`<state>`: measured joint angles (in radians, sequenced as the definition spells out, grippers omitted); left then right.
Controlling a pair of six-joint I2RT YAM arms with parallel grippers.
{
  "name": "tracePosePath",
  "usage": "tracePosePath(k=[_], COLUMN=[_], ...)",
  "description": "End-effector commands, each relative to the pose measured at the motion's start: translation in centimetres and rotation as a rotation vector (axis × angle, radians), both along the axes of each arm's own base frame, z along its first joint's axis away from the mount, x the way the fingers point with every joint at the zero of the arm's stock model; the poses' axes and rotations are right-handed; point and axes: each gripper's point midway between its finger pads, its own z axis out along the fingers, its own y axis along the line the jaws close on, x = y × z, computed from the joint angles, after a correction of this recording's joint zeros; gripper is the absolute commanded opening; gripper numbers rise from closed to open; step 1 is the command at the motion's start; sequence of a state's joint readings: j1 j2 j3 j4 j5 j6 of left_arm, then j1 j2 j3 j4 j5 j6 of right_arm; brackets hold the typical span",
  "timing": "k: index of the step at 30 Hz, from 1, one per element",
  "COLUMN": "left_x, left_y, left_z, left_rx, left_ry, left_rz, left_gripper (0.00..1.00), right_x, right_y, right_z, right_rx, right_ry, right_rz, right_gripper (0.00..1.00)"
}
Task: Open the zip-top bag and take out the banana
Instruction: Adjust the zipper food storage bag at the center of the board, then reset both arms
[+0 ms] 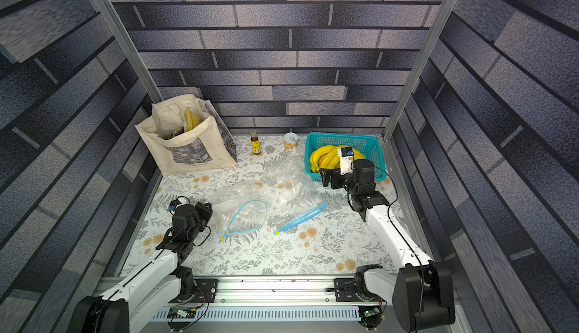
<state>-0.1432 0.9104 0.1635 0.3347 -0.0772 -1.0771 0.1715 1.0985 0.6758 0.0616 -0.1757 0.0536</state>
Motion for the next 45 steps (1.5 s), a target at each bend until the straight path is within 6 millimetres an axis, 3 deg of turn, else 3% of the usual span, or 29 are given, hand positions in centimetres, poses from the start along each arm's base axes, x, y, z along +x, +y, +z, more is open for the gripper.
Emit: tracePosePath(k=[1, 3, 4, 6, 8, 12, 18, 20, 25, 29, 31, 35, 36, 40, 44, 45], left_x=[2.4, 4.0, 4.7, 5.6, 5.8, 4.7, 2.2, 1.4, 2.1, 3.1, 3.9, 4.8, 5.4, 8.0, 9.2, 9.6], left_y=[1.1, 0.6, 0.2, -0.7, -1.5, -1.8, -0.4, 0.5, -1.2, 0.4, 1.6, 4.8, 5.4, 4.5, 5.7, 6.3], left_z=[2.1, 2.4, 2.3, 1.6, 1.4, 1.4, 2.6, 2.9, 6.0, 8.4, 7.7, 4.4, 4.6, 4.0, 1.4, 1.6], left_rx=[0.122, 0.175, 0.211, 0.248, 0.271, 0.354, 0.716, 0.733, 0.814, 1.092, 1.114, 1.035, 1.023, 0.994, 0.923, 0.927], left_ry=[-0.064, -0.051, -0.028, 0.029, 0.029, 0.063, 0.186, 0.191, 0.029, 0.081, 0.076, -0.081, -0.117, -0.133, -0.141, -0.188], left_rz=[0.046, 0.002, -0.044, -0.117, -0.165, -0.197, -0.271, -0.234, -0.283, -0.272, -0.238, -0.134, -0.113, -0.264, -0.259, -0.208], left_gripper=[0.00, 0.02, 0.21, 0.71, 0.99, 1.00, 1.00, 1.00, 1.00, 1.00, 1.00, 1.00, 1.00, 1.00, 1.00, 1.00], right_x=[-0.9, -1.8, -2.0, -2.1, -1.8, -1.3, 1.3, 2.1, 2.4, 3.3, 3.0, 3.2, 3.1, 3.2, 3.1, 3.1], right_y=[-2.8, -3.7, -4.2, -4.7, -5.3, -8.1, -8.6, -8.4, -9.6, -9.5, -9.6, -9.6, -9.7, -9.7, -9.8, -9.8], right_z=[-1.5, -2.9, -3.7, -4.7, -5.3, -7.0, -7.6, -8.7, -9.5, -10.1, -10.3, -10.3, -10.3, -10.3, -10.3, -10.3], right_rx=[-0.057, -0.080, -0.098, -0.145, -0.170, -0.260, -0.287, -0.285, -0.230, -0.240, -0.246, -0.243, -0.243, -0.243, -0.244, -0.244], right_ry=[-0.095, -0.143, -0.151, -0.147, -0.151, -0.182, -0.235, -0.233, -0.252, -0.184, -0.163, -0.168, -0.171, -0.165, -0.167, -0.165], right_rz=[-0.157, -0.192, -0.211, -0.227, -0.257, -0.398, -0.438, -0.437, -0.478, -0.471, -0.468, -0.471, -0.474, -0.476, -0.477, -0.478], right_gripper=[1.00, 1.00, 1.00, 1.00, 1.00, 1.00, 1.00, 1.00, 1.00, 1.00, 1.00, 1.00, 1.00, 1.00, 1.00, 1.00])
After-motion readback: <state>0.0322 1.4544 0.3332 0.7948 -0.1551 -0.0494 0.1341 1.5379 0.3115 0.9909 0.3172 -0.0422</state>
